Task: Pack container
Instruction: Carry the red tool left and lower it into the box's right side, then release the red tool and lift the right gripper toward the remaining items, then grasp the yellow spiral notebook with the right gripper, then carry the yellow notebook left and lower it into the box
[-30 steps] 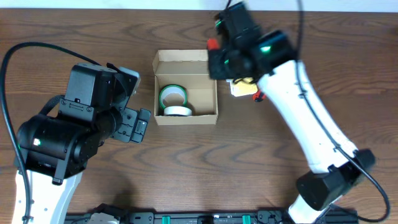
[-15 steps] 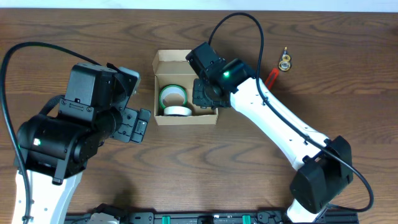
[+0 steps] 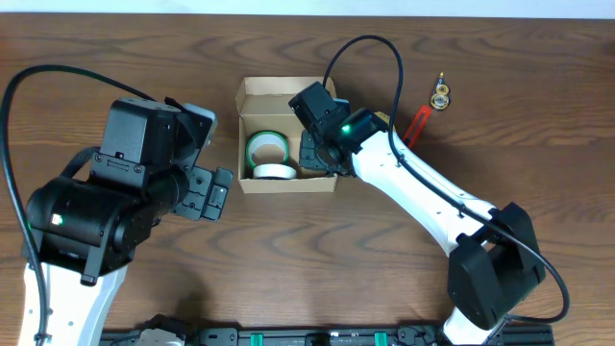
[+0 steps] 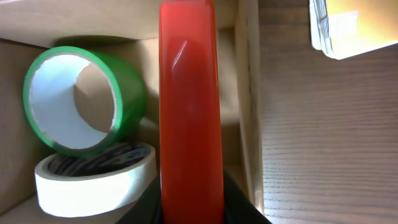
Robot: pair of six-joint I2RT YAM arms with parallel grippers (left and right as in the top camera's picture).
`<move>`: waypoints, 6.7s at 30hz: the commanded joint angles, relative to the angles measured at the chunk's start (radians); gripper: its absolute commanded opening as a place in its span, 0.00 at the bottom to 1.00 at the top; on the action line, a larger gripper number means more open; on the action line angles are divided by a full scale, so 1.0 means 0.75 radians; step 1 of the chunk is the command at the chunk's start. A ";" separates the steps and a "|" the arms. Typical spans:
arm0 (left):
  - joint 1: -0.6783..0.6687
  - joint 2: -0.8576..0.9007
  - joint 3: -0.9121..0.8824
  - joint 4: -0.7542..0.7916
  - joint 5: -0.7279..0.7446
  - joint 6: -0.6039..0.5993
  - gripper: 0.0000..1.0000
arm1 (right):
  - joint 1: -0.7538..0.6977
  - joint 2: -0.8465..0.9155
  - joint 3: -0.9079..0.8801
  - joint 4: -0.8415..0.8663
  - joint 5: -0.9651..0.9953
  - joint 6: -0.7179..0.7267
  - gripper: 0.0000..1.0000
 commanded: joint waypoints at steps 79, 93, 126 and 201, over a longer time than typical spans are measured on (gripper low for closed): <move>0.001 0.005 0.003 -0.001 -0.010 -0.006 0.95 | -0.657 0.339 0.299 -0.109 -0.140 -0.780 0.96; 0.001 0.005 0.003 -0.001 -0.010 -0.006 0.95 | -0.590 0.384 0.299 -0.040 -0.240 -0.905 0.99; 0.001 0.005 0.003 -0.001 -0.010 -0.006 0.95 | -0.554 0.575 0.299 0.016 -0.201 -0.983 0.78; 0.001 0.005 0.003 -0.001 -0.010 -0.006 0.95 | -0.013 0.573 1.259 -0.890 -0.846 -1.066 0.70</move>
